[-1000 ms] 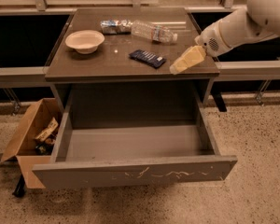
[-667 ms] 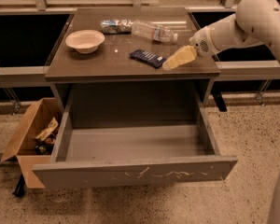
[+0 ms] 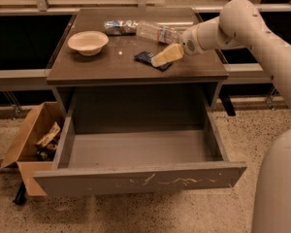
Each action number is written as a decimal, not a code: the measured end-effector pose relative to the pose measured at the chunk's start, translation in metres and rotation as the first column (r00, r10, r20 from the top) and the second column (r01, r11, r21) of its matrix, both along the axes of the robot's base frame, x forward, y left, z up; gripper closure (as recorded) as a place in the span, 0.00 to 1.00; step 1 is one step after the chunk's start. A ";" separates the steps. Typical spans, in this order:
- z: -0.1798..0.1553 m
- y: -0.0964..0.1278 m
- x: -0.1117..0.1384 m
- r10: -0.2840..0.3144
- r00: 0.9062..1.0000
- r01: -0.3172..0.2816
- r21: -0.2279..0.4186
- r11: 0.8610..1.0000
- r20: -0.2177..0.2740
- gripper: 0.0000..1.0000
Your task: Place rxbar blueberry into top drawer
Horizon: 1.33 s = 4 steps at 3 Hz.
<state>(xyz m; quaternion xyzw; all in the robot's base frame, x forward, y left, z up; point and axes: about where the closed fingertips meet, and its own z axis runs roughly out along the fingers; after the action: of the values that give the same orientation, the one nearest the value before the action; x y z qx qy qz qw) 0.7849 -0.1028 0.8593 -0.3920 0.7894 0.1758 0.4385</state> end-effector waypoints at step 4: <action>-0.035 0.055 0.006 0.013 0.999 -0.009 0.094 0.996 -0.048 0.00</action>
Offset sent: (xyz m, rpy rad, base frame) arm 0.0086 0.0563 -0.0082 0.0814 -0.0053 0.0253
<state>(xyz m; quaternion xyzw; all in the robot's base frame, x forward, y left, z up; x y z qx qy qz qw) 0.7913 -0.0479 0.8243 -0.3711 0.7884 0.2244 0.4363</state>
